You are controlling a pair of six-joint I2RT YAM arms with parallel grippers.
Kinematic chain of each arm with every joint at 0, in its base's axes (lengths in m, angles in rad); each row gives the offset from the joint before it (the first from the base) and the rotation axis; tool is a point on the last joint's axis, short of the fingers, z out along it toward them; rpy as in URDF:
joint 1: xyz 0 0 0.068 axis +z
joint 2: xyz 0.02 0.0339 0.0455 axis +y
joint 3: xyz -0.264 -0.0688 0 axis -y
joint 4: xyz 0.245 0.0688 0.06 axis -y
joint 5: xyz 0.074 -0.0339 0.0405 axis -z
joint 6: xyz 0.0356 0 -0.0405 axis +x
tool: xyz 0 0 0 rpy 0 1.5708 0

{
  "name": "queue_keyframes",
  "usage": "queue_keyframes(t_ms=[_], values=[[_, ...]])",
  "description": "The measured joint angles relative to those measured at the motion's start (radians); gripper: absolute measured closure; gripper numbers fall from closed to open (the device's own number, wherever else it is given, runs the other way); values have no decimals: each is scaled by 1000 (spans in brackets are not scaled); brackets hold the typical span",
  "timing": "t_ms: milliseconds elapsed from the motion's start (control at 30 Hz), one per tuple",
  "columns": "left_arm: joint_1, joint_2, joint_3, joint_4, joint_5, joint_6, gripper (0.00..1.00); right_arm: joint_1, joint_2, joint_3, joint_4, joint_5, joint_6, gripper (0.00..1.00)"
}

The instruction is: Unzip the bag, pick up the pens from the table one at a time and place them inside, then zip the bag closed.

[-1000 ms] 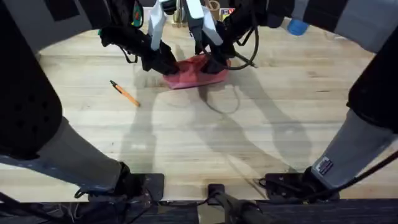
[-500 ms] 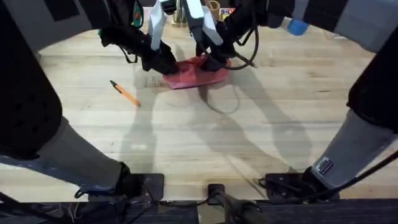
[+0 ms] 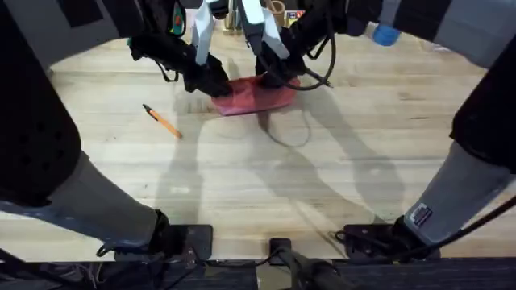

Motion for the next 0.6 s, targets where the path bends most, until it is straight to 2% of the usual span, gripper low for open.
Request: queue_keyframes(t_ms=[67, 100, 600], values=[[0, 0, 0, 0, 1, 0, 959, 0, -4, 0, -2, 0, 0, 947], [0, 0, 0, 0, 2, 0, 959, 0, -6, 0, -5, 0, 0, 961], [0, 0, 0, 1, 6, 0, 959, 0, -9, -1, -6, 0, 0, 970]])
